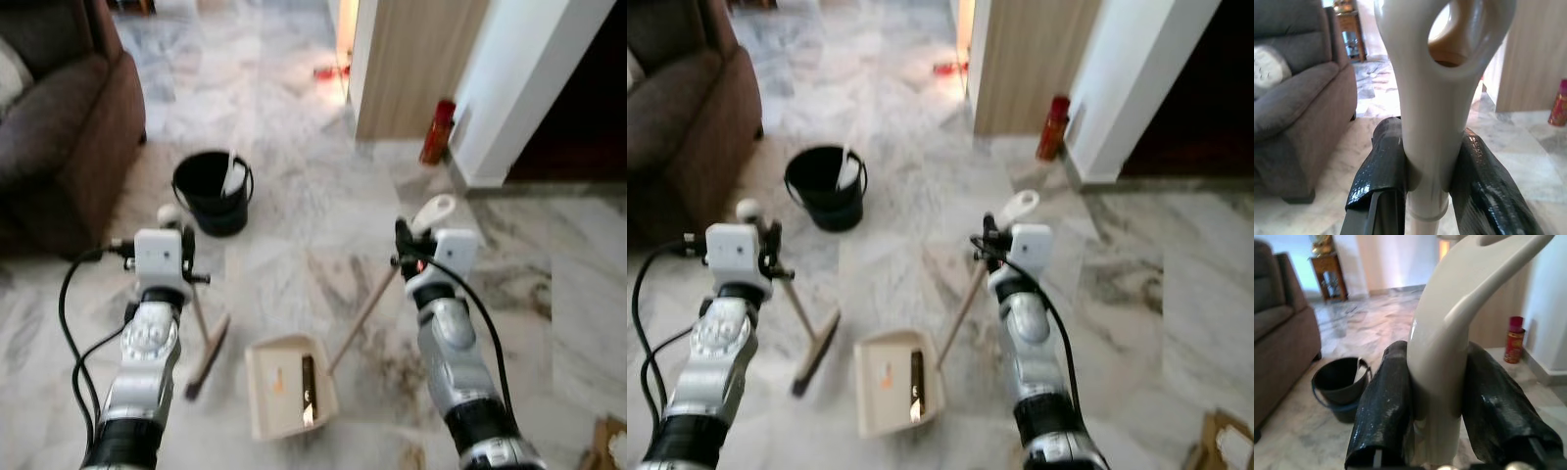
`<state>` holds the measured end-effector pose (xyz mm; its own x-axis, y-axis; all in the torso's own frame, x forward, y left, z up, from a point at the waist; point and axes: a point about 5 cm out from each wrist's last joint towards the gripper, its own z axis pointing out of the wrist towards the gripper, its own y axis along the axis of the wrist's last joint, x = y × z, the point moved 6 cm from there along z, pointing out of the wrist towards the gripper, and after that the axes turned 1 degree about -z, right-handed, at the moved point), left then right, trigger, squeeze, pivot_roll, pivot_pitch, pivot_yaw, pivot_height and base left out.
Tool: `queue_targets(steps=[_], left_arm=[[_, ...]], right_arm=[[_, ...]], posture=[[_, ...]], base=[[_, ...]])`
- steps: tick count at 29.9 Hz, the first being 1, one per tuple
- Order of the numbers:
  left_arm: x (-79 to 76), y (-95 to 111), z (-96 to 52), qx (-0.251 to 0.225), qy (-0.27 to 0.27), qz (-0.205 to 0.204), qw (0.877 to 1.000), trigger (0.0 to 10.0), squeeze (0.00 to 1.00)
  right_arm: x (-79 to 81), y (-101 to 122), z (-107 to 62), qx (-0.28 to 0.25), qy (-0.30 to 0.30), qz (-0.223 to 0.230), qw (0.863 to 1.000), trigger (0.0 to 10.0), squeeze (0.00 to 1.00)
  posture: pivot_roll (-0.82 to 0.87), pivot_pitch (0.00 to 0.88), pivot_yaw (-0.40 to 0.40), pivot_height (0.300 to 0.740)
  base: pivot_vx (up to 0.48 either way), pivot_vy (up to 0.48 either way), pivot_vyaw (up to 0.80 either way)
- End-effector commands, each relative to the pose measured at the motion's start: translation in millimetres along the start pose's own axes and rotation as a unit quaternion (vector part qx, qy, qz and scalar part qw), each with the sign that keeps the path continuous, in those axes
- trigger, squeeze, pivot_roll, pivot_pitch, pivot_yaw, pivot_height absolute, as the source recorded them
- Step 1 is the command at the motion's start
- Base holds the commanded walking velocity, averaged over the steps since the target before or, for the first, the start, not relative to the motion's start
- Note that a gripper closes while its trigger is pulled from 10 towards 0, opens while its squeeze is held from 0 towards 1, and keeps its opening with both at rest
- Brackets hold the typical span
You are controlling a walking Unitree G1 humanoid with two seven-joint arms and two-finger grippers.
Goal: Sweep floor
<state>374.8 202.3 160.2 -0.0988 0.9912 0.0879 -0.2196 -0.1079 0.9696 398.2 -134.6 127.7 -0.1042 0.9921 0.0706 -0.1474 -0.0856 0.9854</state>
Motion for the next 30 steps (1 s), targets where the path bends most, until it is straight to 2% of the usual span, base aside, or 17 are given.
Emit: queue_targets(steps=[1, 3, 7, 9, 12, 21, 30], left_arm=[[1.2, 18.7, 3.6, -0.027, 0.006, -0.033, 0.999, 10.0, 0.0], [-1.7, 24.7, 5.9, -0.029, 0.01, -0.084, 0.996, 10.0, 0.0], [-3.7, 29.5, 10.2, -0.028, 0.021, -0.142, 0.989, 10.0, 0.0], [-2.4, 27.8, 12.5, -0.02, 0.039, -0.189, 0.981, 10.0, 0.0], [-2.9, 27.8, 13.3, -0.013, 0.044, -0.214, 0.976, 10.0, 0.0], [-2.5, 31.5, 14.7, -0.009, 0.041, -0.22, 0.974, 10.0, 0.0], [-4.9, 36.6, 15.1, -0.014, 0.035, -0.197, 0.98, 10.0, 0.0]], right_arm=[[7.2, 11.2, 3.8, -0.02, 0.007, 0.01, 1.0, 10.0, 0.0], [7.7, 10.9, 4.0, -0.019, 0.007, 0.01, 1.0, 10.0, 0.0], [7.2, 10.9, 4.5, -0.018, 0.006, 0.012, 1.0, 10.0, 0.0], [8.0, 11.1, 4.9, -0.017, 0.006, 0.012, 1.0, 10.0, 0.0], [8.3, 10.6, 5.1, -0.015, 0.005, 0.013, 1.0, 10.0, 0.0], [13.2, 7.3, 5.5, -0.007, 0.006, 0.016, 1.0, 10.0, 0.0], [12.6, 6.8, 6.9, -0.004, 0.007, 0.016, 1.0, 10.0, 0.0]], posture=[[0.1, 0.132, -0.009, 0.74], [0.1, 0.129, -0.009, 0.74], [0.1, 0.127, -0.008, 0.74], [0.1, 0.125, -0.006, 0.74], [0.1, 0.123, -0.006, 0.74], [0.1, 0.121, -0.004, 0.74], [0.1, 0.12, -0.008, 0.74]], base=[[0.289, 0.0, 0.0], [0.285, 0.0, 0.0], [0.269, 0.0, 0.0], [0.27, 0.0, 0.0], [0.268, 0.0, 0.0], [0.279, 0.0, 0.0], [0.278, 0.0, 0.0]])
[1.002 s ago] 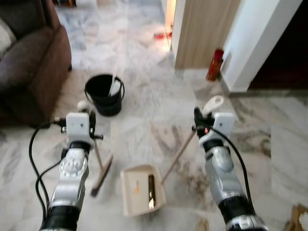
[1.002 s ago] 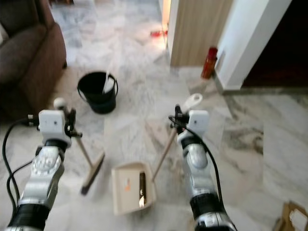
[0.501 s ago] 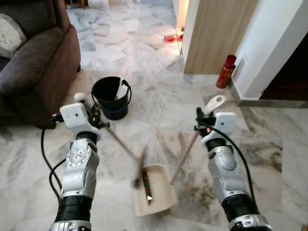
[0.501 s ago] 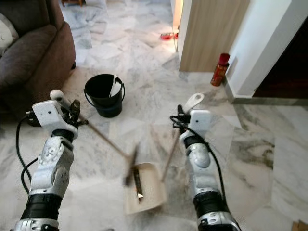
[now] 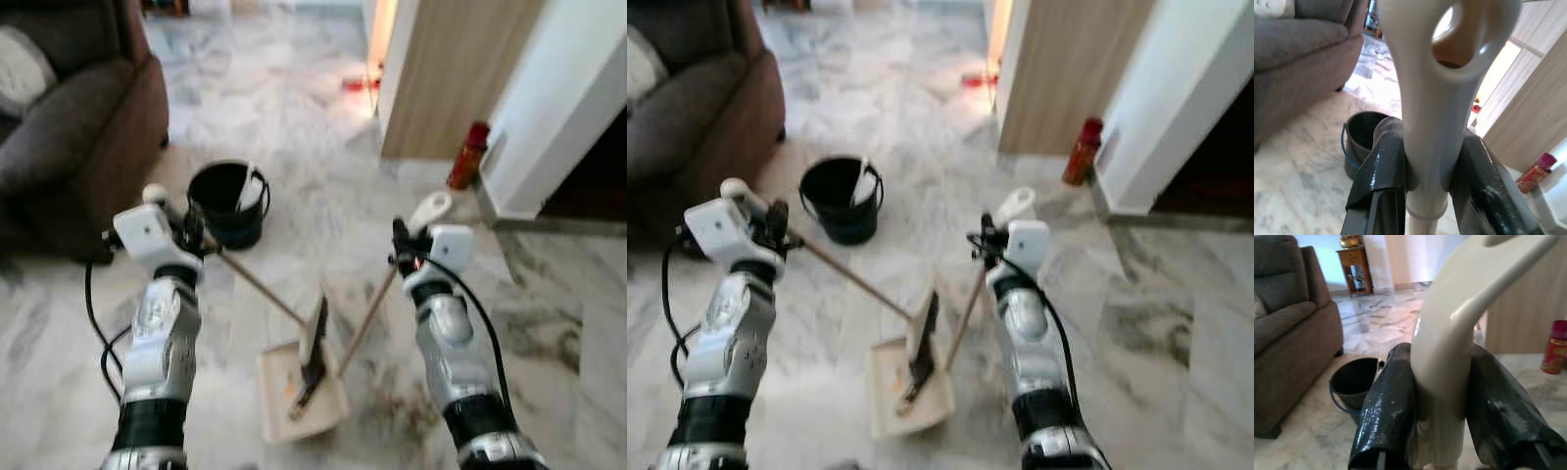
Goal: Sweep floor
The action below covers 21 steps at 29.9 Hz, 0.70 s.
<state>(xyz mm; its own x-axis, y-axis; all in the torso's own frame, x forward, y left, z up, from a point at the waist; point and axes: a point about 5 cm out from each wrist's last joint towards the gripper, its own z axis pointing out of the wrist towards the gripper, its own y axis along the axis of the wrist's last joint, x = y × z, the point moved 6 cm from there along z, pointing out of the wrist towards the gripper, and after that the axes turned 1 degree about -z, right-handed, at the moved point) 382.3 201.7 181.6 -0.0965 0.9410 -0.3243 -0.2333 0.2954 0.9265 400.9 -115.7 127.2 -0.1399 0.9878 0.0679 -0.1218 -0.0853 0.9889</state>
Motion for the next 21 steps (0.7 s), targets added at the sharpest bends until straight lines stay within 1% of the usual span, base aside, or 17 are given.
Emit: queue_targets(steps=[1, 21], left_arm=[[-12.5, 14.0, 1.5, -0.025, -0.016, 0.006, 1.0, 10.0, 0.0], [-11.0, 24.7, 2.2, -0.04, -0.019, 0.035, 0.998, 10.0, 0.0]], right_arm=[[-6.1, 9.2, 2.0, -0.017, -0.011, 0.015, 1.0, 10.0, 0.0], [-1.0, 9.1, 4.0, -0.014, -0.005, 0.02, 1.0, 10.0, 0.0]], posture=[[0.1, 0.12, -0.009, 0.74], [0.11, 0.121, -0.014, 0.74]], base=[[0.274, 0.0, 0.0], [0.278, 0.0, 0.0]])
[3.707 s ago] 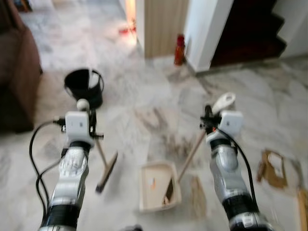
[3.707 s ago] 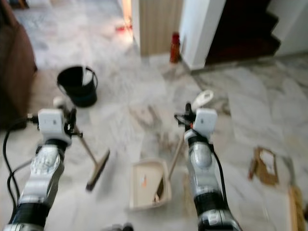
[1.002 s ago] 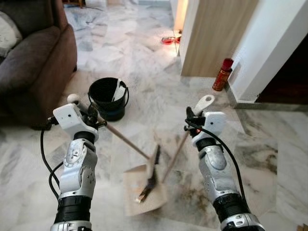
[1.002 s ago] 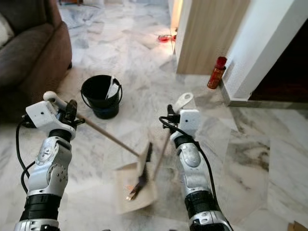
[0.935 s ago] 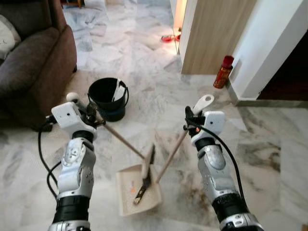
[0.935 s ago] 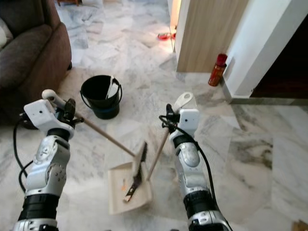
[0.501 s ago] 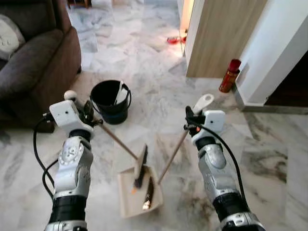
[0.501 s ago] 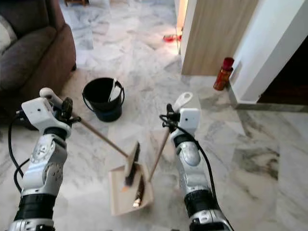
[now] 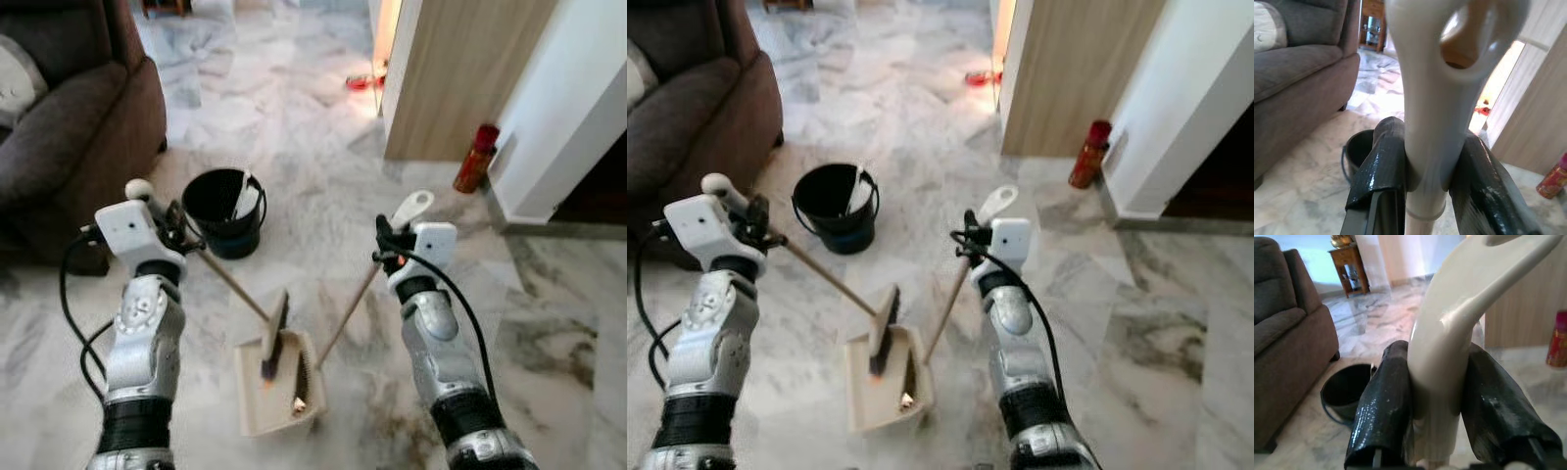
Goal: Sweep floor
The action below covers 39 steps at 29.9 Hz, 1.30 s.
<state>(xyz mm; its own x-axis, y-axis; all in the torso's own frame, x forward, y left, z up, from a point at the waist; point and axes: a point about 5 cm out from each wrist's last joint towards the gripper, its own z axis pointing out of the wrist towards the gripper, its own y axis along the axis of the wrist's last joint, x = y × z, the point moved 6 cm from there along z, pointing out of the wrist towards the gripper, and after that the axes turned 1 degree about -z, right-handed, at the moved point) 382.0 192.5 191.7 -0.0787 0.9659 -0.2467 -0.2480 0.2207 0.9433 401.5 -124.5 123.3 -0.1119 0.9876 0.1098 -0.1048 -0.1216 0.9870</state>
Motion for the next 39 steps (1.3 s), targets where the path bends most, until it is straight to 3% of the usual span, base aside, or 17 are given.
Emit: queue_targets(steps=[1, 24, 39], left_arm=[[2.4, 17.9, 2.4, -0.029, 0.0, -0.002, 1.0, 10.0, 0.0], [1.2, 20.0, 1.7, -0.033, 0.0, 0.011, 0.999, 10.0, 0.0], [-1.2, 19.1, 1.6, -0.034, -0.003, 0.012, 0.999, 10.0, 0.0]], right_arm=[[8.7, 12.1, 4.6, -0.02, 0.012, 0.001, 1.0, 10.0, 0.0], [9.1, 13.9, 5.1, -0.024, 0.021, -0.008, 0.999, 10.0, 0.0], [10.8, 17.1, 6.1, -0.031, 0.029, -0.015, 0.999, 10.0, 0.0]], posture=[[0.11, 0.121, -0.014, 0.74], [0.12, 0.12, -0.018, 0.74], [0.11, 0.107, -0.023, 0.74]], base=[[0.277, 0.0, 0.0], [0.279, 0.0, 0.0], [0.28, 0.0, 0.68]])
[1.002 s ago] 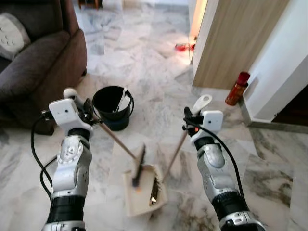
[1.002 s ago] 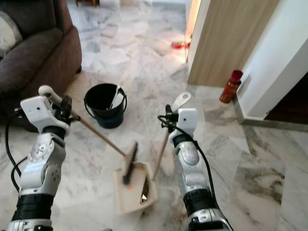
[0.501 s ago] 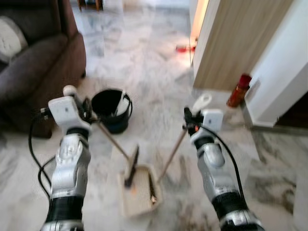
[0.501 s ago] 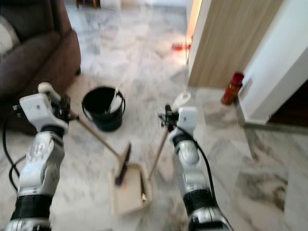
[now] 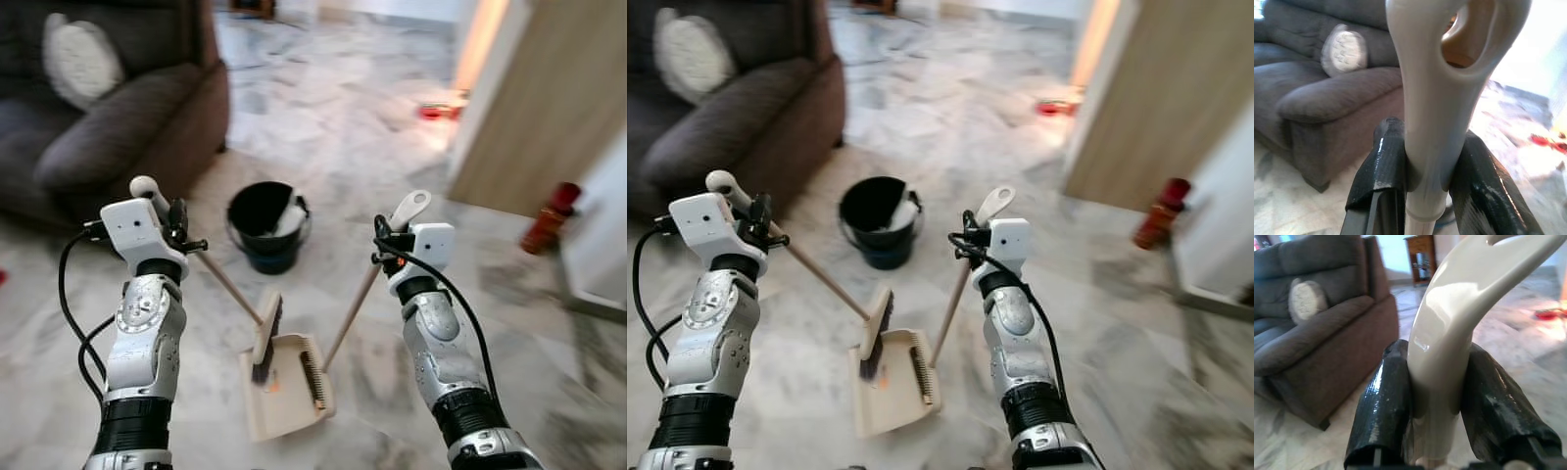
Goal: Sweep floor
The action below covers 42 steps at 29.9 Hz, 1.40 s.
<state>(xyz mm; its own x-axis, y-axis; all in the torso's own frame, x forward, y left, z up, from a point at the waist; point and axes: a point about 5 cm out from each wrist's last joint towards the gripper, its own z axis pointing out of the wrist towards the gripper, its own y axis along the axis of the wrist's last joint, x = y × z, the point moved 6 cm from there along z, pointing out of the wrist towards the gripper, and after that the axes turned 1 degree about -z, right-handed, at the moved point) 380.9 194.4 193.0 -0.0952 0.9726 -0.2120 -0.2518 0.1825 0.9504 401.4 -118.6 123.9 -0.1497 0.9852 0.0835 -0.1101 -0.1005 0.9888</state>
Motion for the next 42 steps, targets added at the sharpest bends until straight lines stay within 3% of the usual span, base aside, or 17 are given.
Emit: queue_targets(steps=[1, 17, 31, 42], left_arm=[[-2.4, 17.1, 2.2, -0.031, -0.006, -0.007, 0.999, 10.0, 0.0], [-4.6, 15.1, 1.8, -0.03, -0.008, -0.006, 0.999, 10.0, 0.0], [-4.2, 13.0, 1.2, -0.026, -0.008, -0.005, 1.0, 10.0, 0.0], [-10.0, 12.8, 1.5, -0.023, -0.026, -0.007, 0.999, 10.0, 0.0]], right_arm=[[4.2, 17.1, 5.9, -0.029, 0.008, -0.004, 1.0, 10.0, 0.0], [2.3, 15.6, 8.5, -0.021, 0.006, 0.009, 1.0, 10.0, 0.0], [3.8, 13.7, 8.0, -0.016, 0.011, 0.008, 1.0, 10.0, 0.0], [2.0, 13.4, 8.1, -0.017, 0.004, 0.011, 1.0, 10.0, 0.0]], posture=[[0.11, 0.107, -0.023, 0.74], [0.11, 0.088, -0.031, 0.74], [0.11, 0.107, -0.033, 0.74], [0.12, 0.115, -0.029, 0.74]], base=[[0.277, 0.0, 0.0], [0.281, 0.0, 0.0], [0.28, 0.0, -0.8], [0.149, 0.0, 0.0]])
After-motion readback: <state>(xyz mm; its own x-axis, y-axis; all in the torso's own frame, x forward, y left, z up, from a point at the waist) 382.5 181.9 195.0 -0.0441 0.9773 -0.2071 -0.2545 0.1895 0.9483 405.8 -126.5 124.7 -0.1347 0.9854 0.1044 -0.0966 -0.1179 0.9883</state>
